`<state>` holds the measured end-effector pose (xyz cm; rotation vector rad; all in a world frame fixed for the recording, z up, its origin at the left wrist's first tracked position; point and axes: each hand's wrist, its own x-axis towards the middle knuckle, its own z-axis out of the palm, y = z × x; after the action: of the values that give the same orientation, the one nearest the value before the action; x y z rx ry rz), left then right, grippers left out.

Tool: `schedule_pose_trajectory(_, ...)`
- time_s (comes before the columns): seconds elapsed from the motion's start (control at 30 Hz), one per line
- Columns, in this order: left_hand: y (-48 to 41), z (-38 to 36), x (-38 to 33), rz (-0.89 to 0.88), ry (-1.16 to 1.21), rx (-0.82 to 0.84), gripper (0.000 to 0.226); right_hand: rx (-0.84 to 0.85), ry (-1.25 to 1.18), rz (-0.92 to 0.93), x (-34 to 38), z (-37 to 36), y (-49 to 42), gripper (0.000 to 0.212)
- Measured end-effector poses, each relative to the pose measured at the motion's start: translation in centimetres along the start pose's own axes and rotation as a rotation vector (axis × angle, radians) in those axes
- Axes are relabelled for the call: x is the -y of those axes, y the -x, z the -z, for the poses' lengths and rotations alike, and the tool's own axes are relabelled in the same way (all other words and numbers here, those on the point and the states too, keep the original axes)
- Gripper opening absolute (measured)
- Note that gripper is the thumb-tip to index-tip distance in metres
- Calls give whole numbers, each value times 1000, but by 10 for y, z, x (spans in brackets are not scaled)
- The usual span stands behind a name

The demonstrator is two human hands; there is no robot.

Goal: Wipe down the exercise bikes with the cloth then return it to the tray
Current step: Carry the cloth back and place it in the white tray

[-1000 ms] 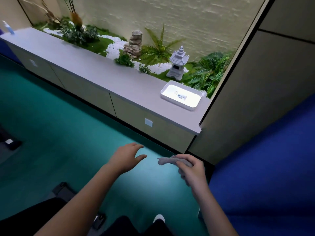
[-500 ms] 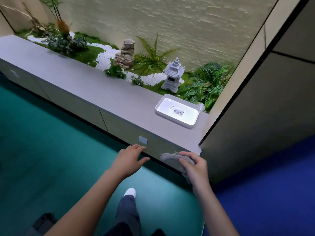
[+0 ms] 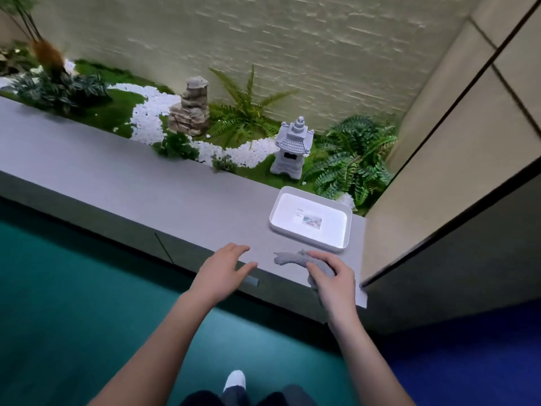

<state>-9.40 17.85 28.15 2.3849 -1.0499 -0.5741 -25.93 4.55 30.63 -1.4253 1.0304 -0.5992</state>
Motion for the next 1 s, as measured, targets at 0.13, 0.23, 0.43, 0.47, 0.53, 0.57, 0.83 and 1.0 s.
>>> schedule_pose_trajectory(0.13,-42,8,1,-24,64,42,48,-82,-58,-3,12,-14,-34,18)
schedule_pose_trajectory(0.23,-75,10,-3,-44,61,54,48,-112,-58,-7,19,-18,-64,17)
schedule_pose_trajectory(0.43,-141,5,-30,-57,163,84,44,-143,-81,50,30,-14,-130,18)
schedule_pose_trajectory(0.47,-154,5,-37,-53,203,92,44,-146,-70,64,33,-11,-142,18)
schedule_pose_trajectory(0.53,-180,4,-55,-38,286,104,42,-142,-79,85,41,-7,-168,18)
schedule_pose_trajectory(0.57,-193,4,-64,-31,334,113,41,-137,-92,95,45,-5,-181,19)
schedule_pose_trajectory(0.83,-269,-1,-127,97,774,217,45,-116,-81,153,67,3,-257,25)
schedule_pose_trajectory(1.0,-297,2,-154,112,1092,340,44,-72,-81,214,75,-6,-283,26)
